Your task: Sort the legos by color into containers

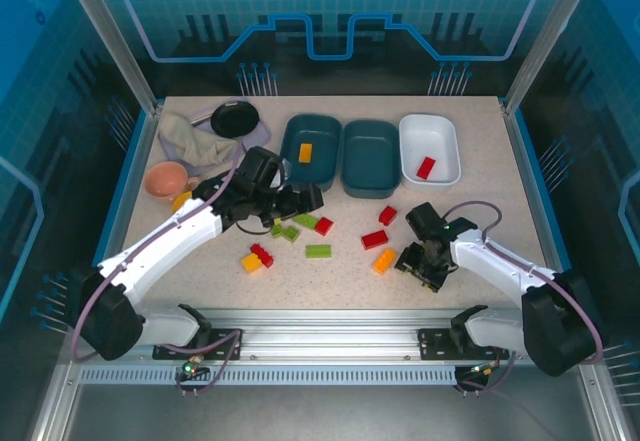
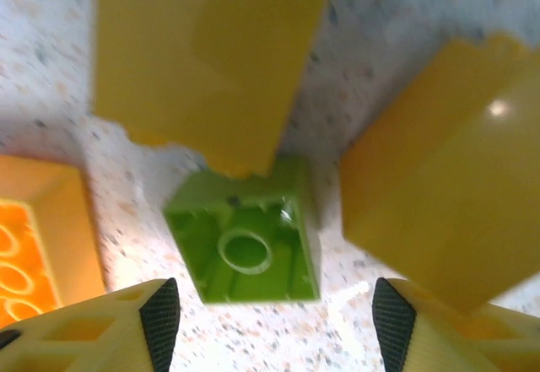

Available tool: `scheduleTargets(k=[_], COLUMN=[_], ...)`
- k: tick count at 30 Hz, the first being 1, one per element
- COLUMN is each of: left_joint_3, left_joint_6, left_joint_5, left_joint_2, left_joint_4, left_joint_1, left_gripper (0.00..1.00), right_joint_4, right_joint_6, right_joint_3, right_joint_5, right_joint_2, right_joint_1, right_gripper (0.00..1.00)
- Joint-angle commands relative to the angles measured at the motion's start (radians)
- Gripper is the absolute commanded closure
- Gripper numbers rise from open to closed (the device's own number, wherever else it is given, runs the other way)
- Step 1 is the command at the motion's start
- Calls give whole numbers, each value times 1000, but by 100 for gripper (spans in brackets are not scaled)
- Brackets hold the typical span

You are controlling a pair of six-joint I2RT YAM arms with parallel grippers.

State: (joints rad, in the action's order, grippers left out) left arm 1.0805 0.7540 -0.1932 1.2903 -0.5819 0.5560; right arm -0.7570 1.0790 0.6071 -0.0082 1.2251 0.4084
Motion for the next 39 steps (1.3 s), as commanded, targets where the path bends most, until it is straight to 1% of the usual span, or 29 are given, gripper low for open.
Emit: scheduleTargets(k=[1, 6, 9, 12, 15, 20, 23, 25, 27, 29, 31, 37, 39], left_joint_3=[-33, -57, -60, -59, -58, -6, 43, 73, 100, 112, 116, 121, 118], left_joint_6=[23, 33, 36, 41, 51, 61, 60, 63, 73, 85, 91, 130, 142], left_joint_5=[-26, -14, -2, 5, 15, 53, 90, 118, 142, 141, 144, 161, 177], left_joint_2=[-52, -80, -92, -104, -125, -150, -142, -124, -103, -85, -75, -66, -73], left_joint_4=[52, 44, 36, 32, 27, -7, -32, -50, -74, -86, -86, -140, -172], left_joint_1=[19, 35, 38, 38, 38, 38, 36, 32, 19, 1, -16, -58, -64], left_gripper=[7, 7, 8, 8, 8, 8, 8, 8, 8, 8, 8, 9, 9], right_joint_4=[64, 69, 67, 61, 16, -118, -116, -73, -55, -54, -61, -184, -230], right_joint_6=[-56, -129, -139, -138, -137, -145, -169, -223, -301, -372, -420, -487, -485], right_joint_3=[1, 38, 42, 34, 52, 180, 301, 399, 541, 688, 831, 1251, 1356], right_joint_5=[20, 19, 12, 17, 40, 104, 122, 124, 131, 148, 157, 162, 146], right_joint_2=[38, 107, 130, 113, 53, -65, -48, 35, 173, 323, 480, 892, 996], right_joint_1=[-42, -71, -73, -71, -56, 15, 40, 49, 63, 70, 58, 14, 1], right_gripper=[40, 49, 55, 66, 72, 74, 75, 75, 75, 75, 75, 73, 72])
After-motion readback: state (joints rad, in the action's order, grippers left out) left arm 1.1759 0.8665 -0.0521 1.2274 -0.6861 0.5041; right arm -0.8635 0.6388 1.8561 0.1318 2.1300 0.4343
